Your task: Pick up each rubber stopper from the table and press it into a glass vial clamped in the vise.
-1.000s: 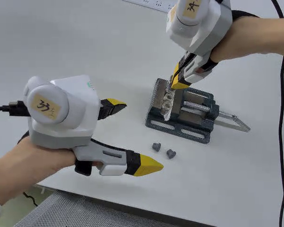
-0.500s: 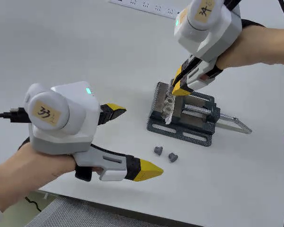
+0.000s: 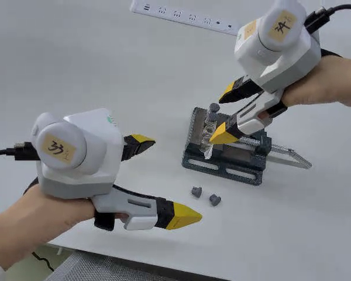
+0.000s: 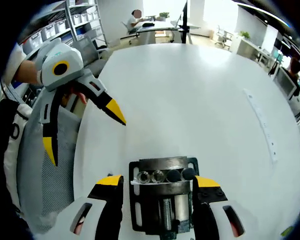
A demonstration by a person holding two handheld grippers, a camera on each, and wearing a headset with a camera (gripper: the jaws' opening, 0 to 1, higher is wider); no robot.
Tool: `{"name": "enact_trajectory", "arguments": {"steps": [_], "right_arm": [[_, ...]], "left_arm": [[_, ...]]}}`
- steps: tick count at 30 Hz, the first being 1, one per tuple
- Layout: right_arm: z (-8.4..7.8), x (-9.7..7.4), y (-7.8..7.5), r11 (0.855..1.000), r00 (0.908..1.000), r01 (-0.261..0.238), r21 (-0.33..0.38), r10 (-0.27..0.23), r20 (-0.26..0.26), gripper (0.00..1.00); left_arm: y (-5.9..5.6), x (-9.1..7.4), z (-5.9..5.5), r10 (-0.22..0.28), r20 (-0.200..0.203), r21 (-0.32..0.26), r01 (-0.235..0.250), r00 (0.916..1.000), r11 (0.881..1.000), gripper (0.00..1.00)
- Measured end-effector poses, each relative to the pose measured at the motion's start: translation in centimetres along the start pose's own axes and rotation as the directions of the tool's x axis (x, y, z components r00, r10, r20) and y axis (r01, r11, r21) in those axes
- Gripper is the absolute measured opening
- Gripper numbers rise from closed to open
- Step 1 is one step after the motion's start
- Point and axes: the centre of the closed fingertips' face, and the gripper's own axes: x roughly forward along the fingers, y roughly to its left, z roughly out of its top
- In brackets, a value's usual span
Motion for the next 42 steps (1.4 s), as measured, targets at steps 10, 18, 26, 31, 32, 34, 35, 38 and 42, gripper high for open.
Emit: {"name": "enact_trajectory", "arguments": {"steps": [10, 18, 26, 31, 32, 34, 35, 38, 42], "right_arm": [[-1.0, -0.3, 0.8, 0.996, 0.9963, 0.040, 0.083, -0.046, 0.073, 0.79], [-1.7, -1.0, 1.3, 0.985, 0.9879, 0.082, 0.150, -0.100, 0.119, 0.85], [-1.9, -1.4, 2.7, 0.966, 0.9631, 0.120, 0.231, -0.169, 0.209, 0.82], [-2.9, -0.9, 4.1, 0.948, 0.9513, 0.124, 0.294, -0.198, 0.236, 0.78], [-3.1, -0.9, 4.5, 0.944, 0.9487, 0.122, 0.305, -0.202, 0.243, 0.77], [-3.3, -1.0, 5.0, 0.937, 0.9410, 0.129, 0.325, -0.219, 0.258, 0.75], [-3.4, -1.0, 5.2, 0.933, 0.9375, 0.134, 0.334, -0.229, 0.262, 0.74], [-3.8, -0.8, 6.2, 0.920, 0.9275, 0.132, 0.370, -0.246, 0.281, 0.72], [-4.7, 0.1, 7.6, 0.917, 0.9272, 0.143, 0.372, -0.256, 0.273, 0.67]], "left_arm": [[0.1, -0.5, 0.4, 0.009, 0.003, 0.017, -0.009, 1.0000, 1.000, 0.91], [0.1, -0.9, 0.9, 0.022, 0.015, 0.032, -0.023, 0.9996, 0.999, 0.91], [0.3, -1.5, 1.4, 0.034, 0.020, 0.047, -0.035, 0.9992, 0.998, 0.92], [0.2, -1.8, 1.4, 0.031, 0.019, 0.055, -0.032, 0.9993, 0.998, 0.92], [0.1, -1.8, 1.4, 0.030, 0.018, 0.056, -0.031, 0.9994, 0.998, 0.91], [0.0, -1.9, 1.4, 0.027, 0.016, 0.059, -0.028, 0.9995, 0.998, 0.91], [-0.1, -1.9, 1.4, 0.026, 0.016, 0.059, -0.027, 0.9995, 0.998, 0.91], [-0.3, -2.0, 1.3, 0.021, 0.012, 0.065, -0.022, 0.9997, 0.998, 0.91], [-0.5, -2.0, 1.4, 0.018, 0.010, 0.070, -0.019, 0.9998, 0.997, 0.91]]}}
